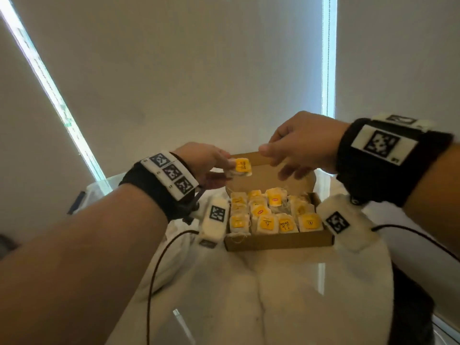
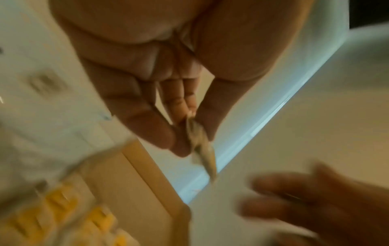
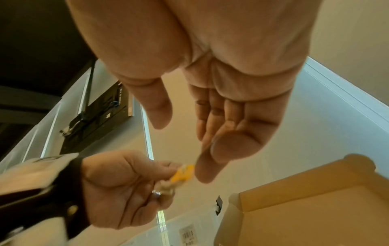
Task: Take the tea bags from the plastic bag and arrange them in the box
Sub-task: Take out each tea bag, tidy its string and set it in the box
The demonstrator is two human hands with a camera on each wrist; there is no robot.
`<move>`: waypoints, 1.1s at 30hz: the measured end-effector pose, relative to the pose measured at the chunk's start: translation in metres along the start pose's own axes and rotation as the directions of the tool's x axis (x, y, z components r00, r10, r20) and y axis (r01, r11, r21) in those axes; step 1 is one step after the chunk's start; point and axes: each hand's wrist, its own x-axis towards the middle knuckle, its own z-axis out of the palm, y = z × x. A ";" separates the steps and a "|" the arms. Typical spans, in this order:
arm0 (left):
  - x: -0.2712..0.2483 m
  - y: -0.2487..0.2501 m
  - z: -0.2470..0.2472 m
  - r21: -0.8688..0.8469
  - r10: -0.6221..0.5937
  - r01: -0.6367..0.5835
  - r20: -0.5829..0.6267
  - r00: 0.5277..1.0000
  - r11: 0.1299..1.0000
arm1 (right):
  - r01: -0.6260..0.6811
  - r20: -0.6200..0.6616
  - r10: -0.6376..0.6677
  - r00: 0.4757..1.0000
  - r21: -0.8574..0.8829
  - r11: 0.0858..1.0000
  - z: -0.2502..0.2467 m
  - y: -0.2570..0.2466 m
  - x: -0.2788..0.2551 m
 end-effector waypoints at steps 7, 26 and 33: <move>-0.029 -0.006 0.031 -0.437 0.104 -0.070 0.053 0.993 0.897 | -0.062 0.001 0.063 0.998 0.229 0.972 0.006 -0.012 0.002; -0.052 -0.080 0.036 0.873 0.112 -0.190 0.156 0.981 0.449 | 0.033 0.207 0.185 0.961 -0.748 0.663 0.048 0.052 0.079; -0.052 -0.086 0.036 0.834 0.138 -0.223 0.177 0.975 0.505 | -0.042 0.160 0.221 0.962 -0.712 0.701 0.061 0.056 0.097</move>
